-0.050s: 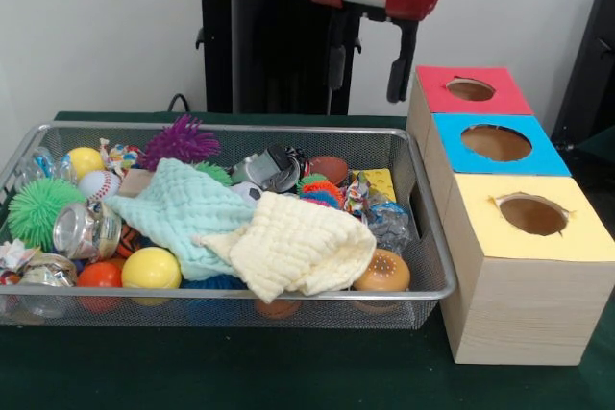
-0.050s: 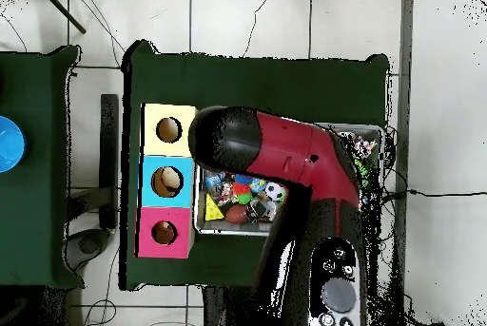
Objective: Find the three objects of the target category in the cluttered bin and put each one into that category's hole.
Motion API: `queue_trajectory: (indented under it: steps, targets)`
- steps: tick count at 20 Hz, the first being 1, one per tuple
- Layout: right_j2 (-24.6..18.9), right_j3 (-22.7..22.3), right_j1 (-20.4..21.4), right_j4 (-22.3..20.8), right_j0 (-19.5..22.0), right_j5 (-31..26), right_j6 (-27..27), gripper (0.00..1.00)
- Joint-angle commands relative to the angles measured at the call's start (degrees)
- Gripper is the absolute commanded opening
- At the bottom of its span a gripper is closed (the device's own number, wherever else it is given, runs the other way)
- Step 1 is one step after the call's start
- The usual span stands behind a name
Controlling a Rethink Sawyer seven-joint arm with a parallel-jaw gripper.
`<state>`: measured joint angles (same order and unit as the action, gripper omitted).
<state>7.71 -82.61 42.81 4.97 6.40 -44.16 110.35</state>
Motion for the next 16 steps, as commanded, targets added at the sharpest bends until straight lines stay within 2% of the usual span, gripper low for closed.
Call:
queue_trajectory:
  steps: [1,9,16]
  targets:
    - [-7.52,0.0,-2.97,-2.93,3.94,-3.45,-6.73,1.0]
    - [-10.47,-3.56,-1.22,-3.89,7.71,-1.49,-7.73,1.0]
    - [-11.88,-4.6,-0.46,-5.34,10.1,-1.34,-8.49,1.0]
